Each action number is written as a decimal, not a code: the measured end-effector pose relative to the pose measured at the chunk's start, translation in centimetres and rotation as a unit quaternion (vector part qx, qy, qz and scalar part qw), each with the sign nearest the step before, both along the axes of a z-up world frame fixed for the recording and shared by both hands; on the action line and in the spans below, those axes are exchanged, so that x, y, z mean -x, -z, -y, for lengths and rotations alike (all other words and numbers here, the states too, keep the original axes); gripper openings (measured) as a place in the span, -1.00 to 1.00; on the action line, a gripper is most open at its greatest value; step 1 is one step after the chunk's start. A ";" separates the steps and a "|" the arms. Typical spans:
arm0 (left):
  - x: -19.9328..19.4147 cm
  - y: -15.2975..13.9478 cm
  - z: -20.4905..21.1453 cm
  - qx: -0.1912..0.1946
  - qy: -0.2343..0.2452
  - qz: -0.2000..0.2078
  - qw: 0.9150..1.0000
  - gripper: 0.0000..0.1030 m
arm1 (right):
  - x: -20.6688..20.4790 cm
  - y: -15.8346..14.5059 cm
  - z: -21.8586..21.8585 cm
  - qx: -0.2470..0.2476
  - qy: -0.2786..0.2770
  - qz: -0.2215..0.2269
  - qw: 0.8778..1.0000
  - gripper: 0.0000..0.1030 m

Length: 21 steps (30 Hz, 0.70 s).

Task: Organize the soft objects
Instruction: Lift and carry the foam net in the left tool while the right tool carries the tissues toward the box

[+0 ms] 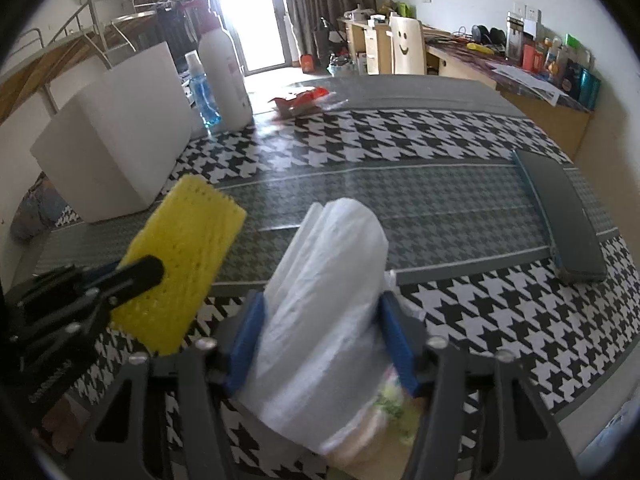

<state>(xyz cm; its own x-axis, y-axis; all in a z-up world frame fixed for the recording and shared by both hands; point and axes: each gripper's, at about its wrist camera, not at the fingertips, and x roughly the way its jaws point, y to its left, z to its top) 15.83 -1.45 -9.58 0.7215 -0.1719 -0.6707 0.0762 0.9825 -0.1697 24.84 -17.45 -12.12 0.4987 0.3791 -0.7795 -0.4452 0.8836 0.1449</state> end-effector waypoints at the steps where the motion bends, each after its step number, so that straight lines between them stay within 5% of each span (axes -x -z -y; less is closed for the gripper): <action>1: 0.1 0.0 0.0 0.000 0.000 0.000 1.000 -0.82 | -0.1 0.1 0.0 0.002 0.003 -0.001 1.000 -0.26; 10: 0.8 -0.5 -0.2 0.001 0.001 0.008 1.000 -0.82 | 0.2 -2.5 1.9 -0.033 0.010 0.031 0.999 -0.78; 21: 2.4 -1.7 -0.8 0.000 -0.003 0.029 1.000 -0.82 | 0.9 -5.2 2.0 -0.067 -0.004 0.068 0.995 -0.91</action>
<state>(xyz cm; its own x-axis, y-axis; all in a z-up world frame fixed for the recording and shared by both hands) 13.46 -0.69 -7.86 0.7597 -0.1679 -0.6282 0.0803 0.9829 -0.1656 23.99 -19.48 -6.89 0.5924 0.4789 -0.6479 -0.4756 0.8570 0.1985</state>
